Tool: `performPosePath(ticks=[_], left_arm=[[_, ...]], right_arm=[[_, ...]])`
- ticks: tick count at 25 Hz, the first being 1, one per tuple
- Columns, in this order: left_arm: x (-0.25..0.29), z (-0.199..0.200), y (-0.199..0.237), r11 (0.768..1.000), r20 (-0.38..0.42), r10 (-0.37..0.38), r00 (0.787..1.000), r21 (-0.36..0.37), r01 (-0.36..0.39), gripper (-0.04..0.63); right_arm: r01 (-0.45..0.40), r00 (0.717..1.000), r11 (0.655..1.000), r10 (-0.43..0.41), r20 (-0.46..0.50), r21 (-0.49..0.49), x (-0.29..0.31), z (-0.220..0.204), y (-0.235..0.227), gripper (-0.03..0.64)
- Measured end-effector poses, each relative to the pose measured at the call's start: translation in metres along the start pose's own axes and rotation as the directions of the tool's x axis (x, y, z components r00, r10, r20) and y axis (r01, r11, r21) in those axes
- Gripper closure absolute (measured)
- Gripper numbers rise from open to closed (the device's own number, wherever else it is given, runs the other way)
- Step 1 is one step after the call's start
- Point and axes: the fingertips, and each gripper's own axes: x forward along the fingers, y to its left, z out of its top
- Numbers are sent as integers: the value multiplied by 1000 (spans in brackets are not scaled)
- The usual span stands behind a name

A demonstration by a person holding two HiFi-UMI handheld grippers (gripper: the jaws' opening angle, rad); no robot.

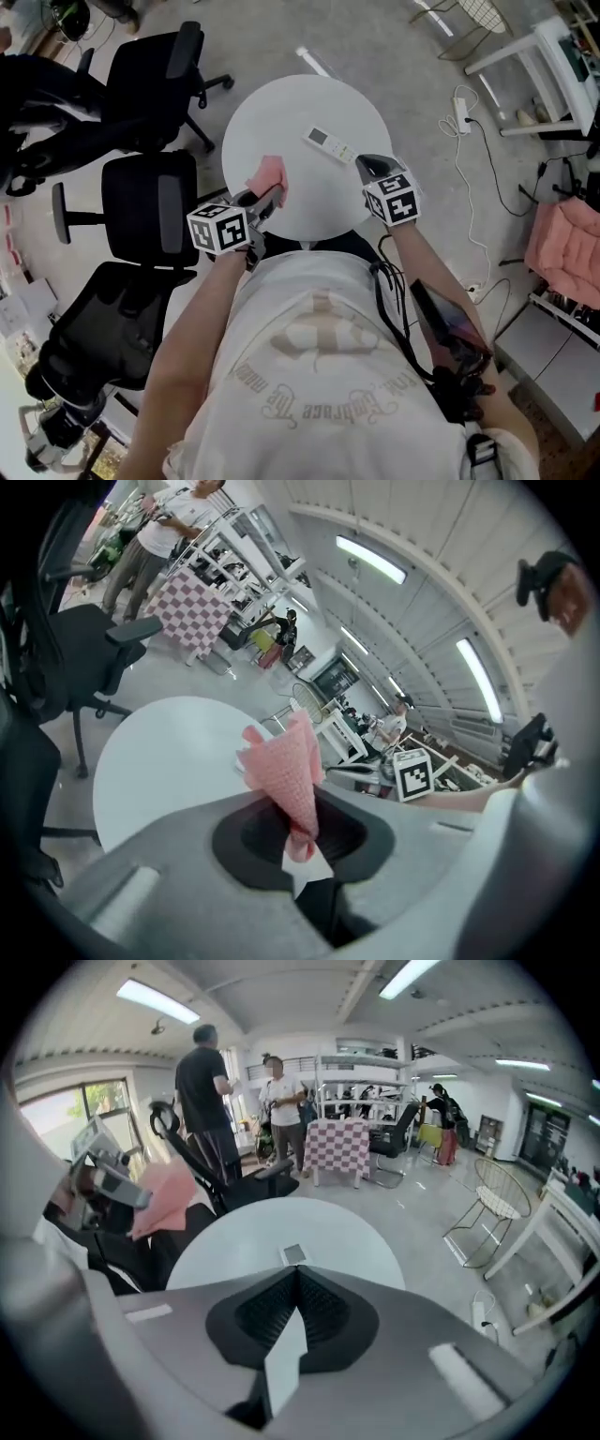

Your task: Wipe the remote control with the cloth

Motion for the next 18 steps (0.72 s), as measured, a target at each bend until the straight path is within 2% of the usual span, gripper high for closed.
performPosePath(ticks=[4, 7, 12, 18], left_arm=[[-13, 10, -3, 995, 26, -7, 1000, 104, 5, 555], [-20, 24, -10, 977, 32, -23, 999, 211, 16, 555], [-22, 53, -40, 919, 40, -75, 996, 390, 53, 555], [-20, 74, -84, 843, 34, -163, 986, 524, 121, 557]], right_arm=[[-3, 988, 992, -17, 151, 130, -38, 19, 17, 611], [10, 967, 984, -54, 249, 176, -64, 35, 27, 611], [42, 916, 984, -106, 386, 171, -101, 64, 44, 611], [63, 860, 978, -153, 486, 197, -135, 84, 54, 611]])
